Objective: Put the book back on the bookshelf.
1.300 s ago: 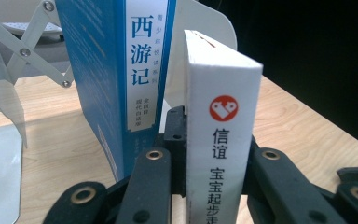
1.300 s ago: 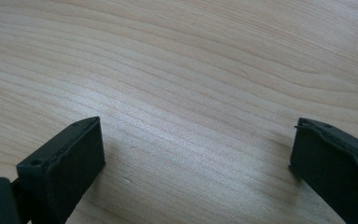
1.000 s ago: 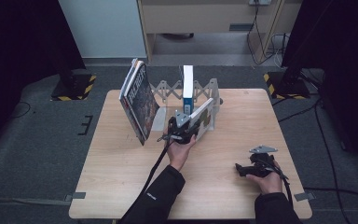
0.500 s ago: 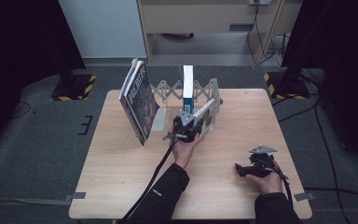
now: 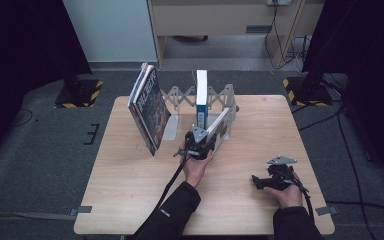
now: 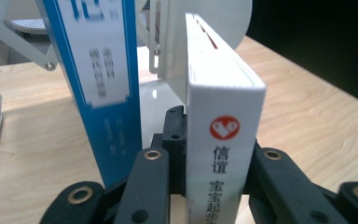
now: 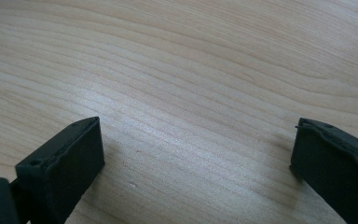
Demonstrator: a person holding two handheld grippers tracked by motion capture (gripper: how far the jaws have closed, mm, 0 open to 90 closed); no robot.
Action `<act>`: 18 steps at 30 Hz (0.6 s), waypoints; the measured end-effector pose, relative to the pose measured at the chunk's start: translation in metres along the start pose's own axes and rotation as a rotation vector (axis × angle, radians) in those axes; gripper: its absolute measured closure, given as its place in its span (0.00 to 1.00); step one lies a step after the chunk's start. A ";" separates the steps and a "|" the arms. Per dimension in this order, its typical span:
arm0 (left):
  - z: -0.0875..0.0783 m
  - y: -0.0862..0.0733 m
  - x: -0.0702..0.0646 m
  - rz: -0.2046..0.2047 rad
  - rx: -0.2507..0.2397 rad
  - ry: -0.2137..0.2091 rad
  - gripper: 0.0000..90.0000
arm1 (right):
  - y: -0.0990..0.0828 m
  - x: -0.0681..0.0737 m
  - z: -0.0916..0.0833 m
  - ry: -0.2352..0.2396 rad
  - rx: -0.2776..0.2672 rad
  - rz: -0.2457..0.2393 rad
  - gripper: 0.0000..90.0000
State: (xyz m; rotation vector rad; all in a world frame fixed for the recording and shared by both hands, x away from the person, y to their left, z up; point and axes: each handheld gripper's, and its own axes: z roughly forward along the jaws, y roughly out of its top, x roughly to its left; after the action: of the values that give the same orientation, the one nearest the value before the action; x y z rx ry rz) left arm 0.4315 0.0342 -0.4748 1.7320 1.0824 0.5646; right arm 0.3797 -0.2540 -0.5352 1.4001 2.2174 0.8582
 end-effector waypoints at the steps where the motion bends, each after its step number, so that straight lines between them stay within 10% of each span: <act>1: -0.001 -0.002 0.000 -0.002 0.004 0.006 0.82 | 0.000 0.000 0.000 0.000 -0.002 -0.001 0.03; 18: 0.014 -0.016 -0.005 -0.018 0.041 0.019 0.82 | 0.000 0.001 0.001 0.013 -0.007 -0.008 0.03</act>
State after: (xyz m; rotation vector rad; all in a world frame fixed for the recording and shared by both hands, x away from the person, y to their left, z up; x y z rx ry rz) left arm 0.4330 0.0246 -0.4945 1.7544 1.1287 0.5520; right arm 0.3795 -0.2525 -0.5357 1.3859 2.2256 0.8737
